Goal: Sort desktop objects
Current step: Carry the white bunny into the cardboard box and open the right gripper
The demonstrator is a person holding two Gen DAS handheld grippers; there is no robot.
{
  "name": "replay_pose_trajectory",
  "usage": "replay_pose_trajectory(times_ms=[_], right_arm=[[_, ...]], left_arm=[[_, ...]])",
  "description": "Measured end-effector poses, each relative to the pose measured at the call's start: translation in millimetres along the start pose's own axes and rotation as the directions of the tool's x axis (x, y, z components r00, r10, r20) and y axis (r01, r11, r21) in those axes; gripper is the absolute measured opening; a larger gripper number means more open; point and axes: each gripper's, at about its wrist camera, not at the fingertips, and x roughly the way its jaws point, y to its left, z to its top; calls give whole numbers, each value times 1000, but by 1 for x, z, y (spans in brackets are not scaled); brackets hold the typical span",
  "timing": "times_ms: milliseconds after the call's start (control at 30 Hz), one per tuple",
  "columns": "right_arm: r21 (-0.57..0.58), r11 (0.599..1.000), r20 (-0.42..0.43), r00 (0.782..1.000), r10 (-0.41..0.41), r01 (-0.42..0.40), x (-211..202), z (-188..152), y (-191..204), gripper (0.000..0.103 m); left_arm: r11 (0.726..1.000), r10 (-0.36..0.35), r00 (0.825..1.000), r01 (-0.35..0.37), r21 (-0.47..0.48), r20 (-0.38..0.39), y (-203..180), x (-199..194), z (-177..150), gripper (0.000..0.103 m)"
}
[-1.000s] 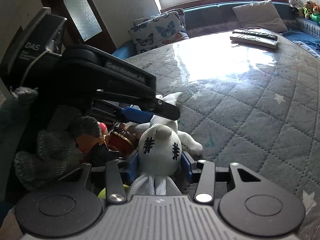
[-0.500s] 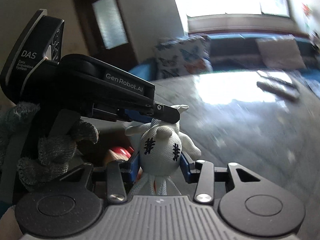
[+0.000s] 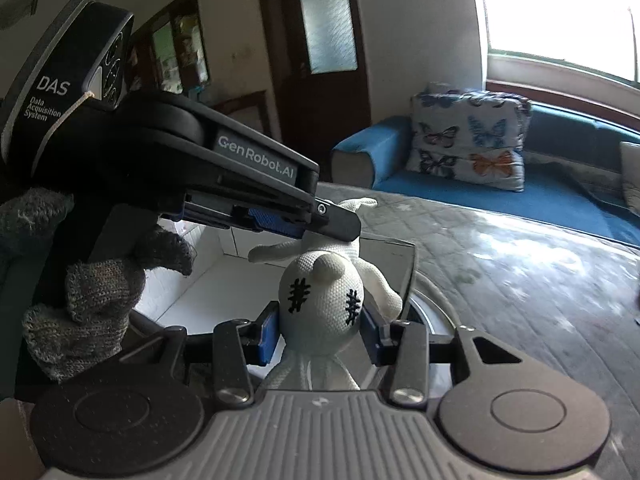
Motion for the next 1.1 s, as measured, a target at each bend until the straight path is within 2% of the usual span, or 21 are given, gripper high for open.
replay_pose_trajectory(times_ms=[133,333,733,900,1100], right_arm=[[-27,999,-65,998,28,-29,35,11,3,42],[-87,996,-170,985,7,-22,78,6,14,42],[-184,983,-297,954,-45,-11,114,-8,32,42],[-195,981,-300,953,-47,-13,113,-9,35,48],[-174,985,-274,959,-65,17,110,-7,33,49]], left_arm=[[998,19,1000,-20,-57,-17,32,17,7,28],[993,32,997,-39,-112,-68,66,41,4,29],[993,98,987,-106,-56,-126,72,55,-10,34],[991,123,982,-130,-42,-145,74,57,-14,35],[991,131,987,-131,3,-94,63,41,-13,35]])
